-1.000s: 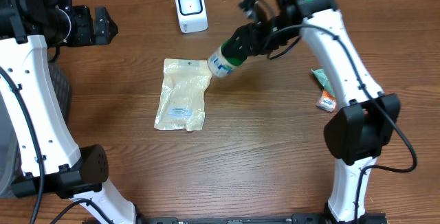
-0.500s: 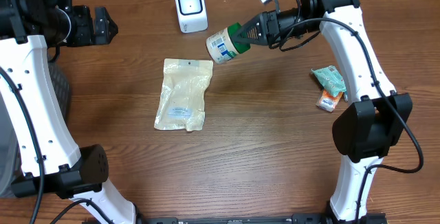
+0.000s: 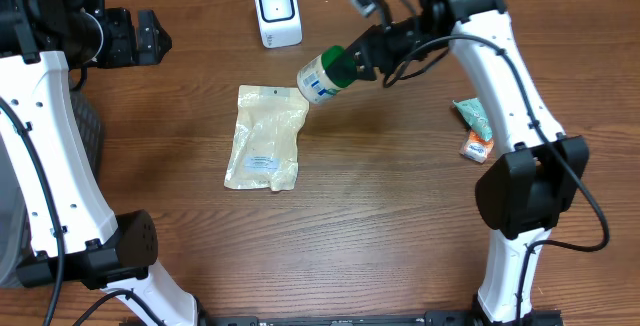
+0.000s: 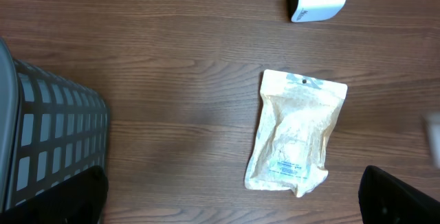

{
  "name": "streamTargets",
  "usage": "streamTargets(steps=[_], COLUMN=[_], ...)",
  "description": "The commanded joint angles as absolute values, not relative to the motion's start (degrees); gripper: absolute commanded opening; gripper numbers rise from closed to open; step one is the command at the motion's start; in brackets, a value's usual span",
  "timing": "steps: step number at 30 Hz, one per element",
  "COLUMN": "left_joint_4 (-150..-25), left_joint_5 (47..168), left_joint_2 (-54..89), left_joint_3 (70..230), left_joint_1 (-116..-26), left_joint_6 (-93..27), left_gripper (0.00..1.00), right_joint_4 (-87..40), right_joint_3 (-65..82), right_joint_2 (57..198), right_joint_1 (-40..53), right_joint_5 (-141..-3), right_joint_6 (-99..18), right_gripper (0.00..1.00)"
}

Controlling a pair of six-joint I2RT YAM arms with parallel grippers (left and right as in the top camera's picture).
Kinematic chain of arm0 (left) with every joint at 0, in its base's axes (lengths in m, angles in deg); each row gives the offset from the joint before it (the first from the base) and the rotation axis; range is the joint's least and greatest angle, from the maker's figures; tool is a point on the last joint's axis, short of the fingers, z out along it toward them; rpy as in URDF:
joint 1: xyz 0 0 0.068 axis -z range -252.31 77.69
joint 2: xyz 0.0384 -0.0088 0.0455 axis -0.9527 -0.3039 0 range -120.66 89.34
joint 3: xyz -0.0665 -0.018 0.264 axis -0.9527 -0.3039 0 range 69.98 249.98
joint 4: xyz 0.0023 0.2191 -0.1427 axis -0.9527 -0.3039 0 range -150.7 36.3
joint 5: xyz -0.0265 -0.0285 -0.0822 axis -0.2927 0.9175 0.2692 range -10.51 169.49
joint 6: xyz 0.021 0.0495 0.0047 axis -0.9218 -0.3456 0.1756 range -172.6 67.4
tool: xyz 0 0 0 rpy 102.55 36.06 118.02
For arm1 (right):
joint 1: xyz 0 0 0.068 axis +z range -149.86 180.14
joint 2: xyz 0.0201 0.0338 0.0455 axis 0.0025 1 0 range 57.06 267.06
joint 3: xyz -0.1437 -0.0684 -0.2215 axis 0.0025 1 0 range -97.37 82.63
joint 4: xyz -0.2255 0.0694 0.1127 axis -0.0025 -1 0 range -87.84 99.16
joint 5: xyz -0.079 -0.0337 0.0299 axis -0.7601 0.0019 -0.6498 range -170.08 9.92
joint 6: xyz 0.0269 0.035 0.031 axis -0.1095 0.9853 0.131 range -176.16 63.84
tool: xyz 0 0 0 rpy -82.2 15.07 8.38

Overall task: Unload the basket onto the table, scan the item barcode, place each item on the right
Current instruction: 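Lift the green-lidded jar and carry it toward the scanner, then hold the jar's lid up to the scanner window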

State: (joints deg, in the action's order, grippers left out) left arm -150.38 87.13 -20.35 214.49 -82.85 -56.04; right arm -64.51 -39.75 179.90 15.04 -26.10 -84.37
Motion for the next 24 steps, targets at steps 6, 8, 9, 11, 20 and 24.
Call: streamTargets(steps=[6, 8, 9, 11, 20, 24], left_joint_4=[-150.5, -150.5, -150.5, -150.5, -150.5, -150.5], left_joint_5=[86.9, 86.9, 86.9, 86.9, 86.9, 86.9], left_joint_2=[-20.7, -20.7, -20.7, -20.7, -20.7, -20.7], left_joint_3=[214.5, 214.5, 214.5, 214.5, 214.5, 214.5], left_joint_1=[-82.8, -82.8, -82.8, -82.8, -82.8, -82.8], left_joint_6=[-56.9, -56.9, -56.9, -56.9, -56.9, -56.9], left_gripper=[1.00, 0.99, 1.00, 1.00, 0.99, 1.00], right_joint_4=[-49.5, -44.6, -41.6, -35.7, -14.5, -7.6], right_joint_3=[-41.5, -41.5, -41.5, -41.5, -41.5, -41.5], right_joint_2=[177.2, 177.4, 177.6, 178.1, 182.8, 185.3], right_joint_1=[24.6, 25.9, 26.4, 27.0, 27.1, 27.1], right_joint_5=[-63.2, -68.5, -70.8, -73.7, -75.0, -75.1], right_joint_6=[-82.5, -84.9, -86.0, -87.5, -100.5, -100.5], right_gripper=[0.29, 0.30, 0.34, 0.36, 0.36, 0.37])
